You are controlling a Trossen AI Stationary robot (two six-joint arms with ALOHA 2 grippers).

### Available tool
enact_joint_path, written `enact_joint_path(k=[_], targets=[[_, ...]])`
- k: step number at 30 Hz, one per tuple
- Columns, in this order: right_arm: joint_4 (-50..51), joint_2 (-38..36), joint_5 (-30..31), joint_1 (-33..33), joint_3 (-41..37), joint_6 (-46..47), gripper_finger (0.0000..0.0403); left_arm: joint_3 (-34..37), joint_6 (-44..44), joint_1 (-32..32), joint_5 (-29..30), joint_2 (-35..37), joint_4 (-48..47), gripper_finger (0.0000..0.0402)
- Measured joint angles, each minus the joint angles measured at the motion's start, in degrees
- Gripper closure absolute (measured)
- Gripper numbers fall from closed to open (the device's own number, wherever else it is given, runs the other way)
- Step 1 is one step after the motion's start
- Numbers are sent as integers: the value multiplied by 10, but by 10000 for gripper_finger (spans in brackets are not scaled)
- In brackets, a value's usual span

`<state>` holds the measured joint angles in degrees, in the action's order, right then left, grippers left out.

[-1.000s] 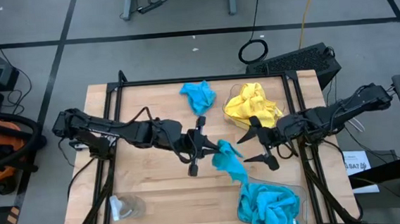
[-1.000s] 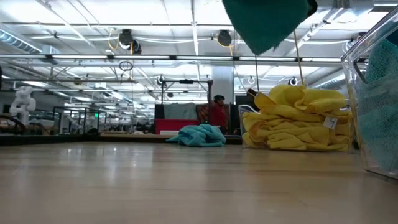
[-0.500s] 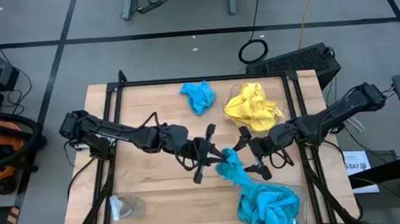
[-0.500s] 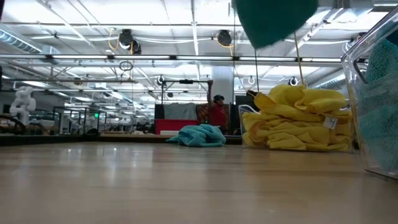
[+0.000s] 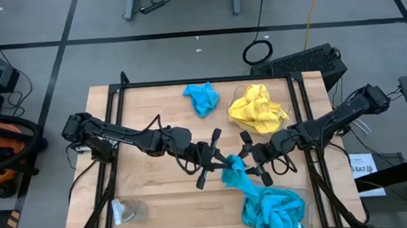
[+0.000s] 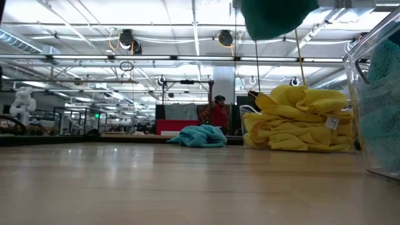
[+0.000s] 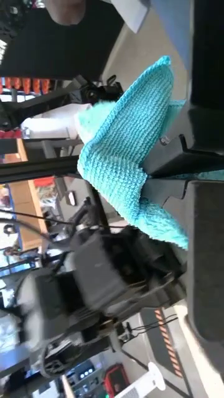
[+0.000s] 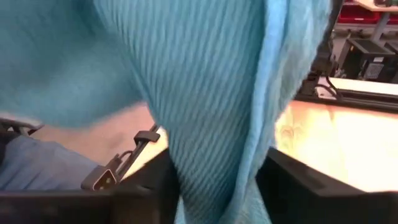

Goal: Sort microfiber towel by color & place in baskets
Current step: Put the blue microfiber cloth into the bottom transparent bin

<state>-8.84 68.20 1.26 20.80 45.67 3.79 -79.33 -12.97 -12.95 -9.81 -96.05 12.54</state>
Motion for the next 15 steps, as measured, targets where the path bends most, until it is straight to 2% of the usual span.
enact_joint_path(k=[6, 9, 15], targets=[[5, 13, 0, 1, 0, 0, 333, 0, 0, 0, 0, 0, 0, 398], [7, 10, 0, 7, 0, -12, 387, 0, 0, 0, 11, 0, -11, 380], [30, -19, -18, 48, 0, -26, 395, 0, 1, -8, 57, 0, -53, 302]])
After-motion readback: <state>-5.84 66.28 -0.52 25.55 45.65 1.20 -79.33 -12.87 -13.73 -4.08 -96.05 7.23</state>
